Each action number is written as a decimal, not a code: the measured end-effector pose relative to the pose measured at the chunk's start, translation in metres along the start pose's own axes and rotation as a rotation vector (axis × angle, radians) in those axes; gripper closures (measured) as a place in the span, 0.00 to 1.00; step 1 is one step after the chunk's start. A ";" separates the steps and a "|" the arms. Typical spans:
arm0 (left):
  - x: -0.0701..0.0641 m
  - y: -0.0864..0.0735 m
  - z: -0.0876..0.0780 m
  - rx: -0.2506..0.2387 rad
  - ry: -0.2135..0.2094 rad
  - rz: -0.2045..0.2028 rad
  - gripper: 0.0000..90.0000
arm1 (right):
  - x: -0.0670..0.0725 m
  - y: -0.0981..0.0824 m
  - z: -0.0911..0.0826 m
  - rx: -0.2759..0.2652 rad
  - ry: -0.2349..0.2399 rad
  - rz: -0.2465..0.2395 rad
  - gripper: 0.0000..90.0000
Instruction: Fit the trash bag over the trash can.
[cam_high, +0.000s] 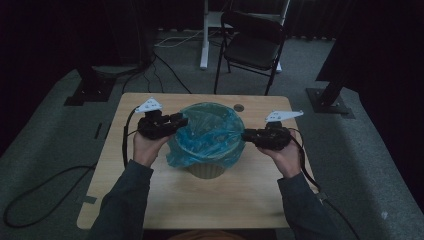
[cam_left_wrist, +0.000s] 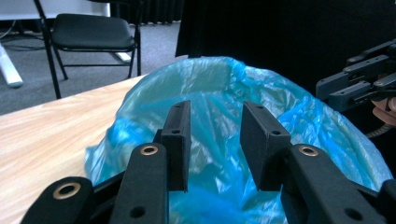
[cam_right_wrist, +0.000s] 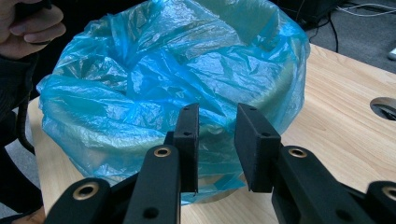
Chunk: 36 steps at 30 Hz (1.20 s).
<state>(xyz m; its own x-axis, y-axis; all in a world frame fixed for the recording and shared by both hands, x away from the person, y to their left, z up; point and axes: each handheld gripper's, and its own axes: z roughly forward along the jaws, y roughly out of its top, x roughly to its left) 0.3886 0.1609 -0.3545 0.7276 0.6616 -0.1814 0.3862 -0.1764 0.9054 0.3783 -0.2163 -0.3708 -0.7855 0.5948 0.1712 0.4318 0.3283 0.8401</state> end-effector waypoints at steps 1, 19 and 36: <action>0.000 0.000 0.000 0.000 0.000 0.000 0.71 | 0.000 0.000 0.000 0.000 0.000 0.000 0.78; -0.012 0.033 0.036 0.039 -0.062 0.134 0.70 | -0.001 -0.002 0.000 0.001 0.011 -0.001 0.78; -0.029 0.055 0.084 0.115 -0.149 0.241 0.69 | -0.003 -0.004 0.000 0.005 0.018 -0.004 0.78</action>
<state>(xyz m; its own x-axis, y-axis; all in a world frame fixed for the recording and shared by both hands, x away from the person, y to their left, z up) 0.4368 0.0710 -0.3317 0.8780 0.4777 -0.0287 0.2477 -0.4024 0.8813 0.3788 -0.2189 -0.3747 -0.7951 0.5801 0.1769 0.4306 0.3347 0.8382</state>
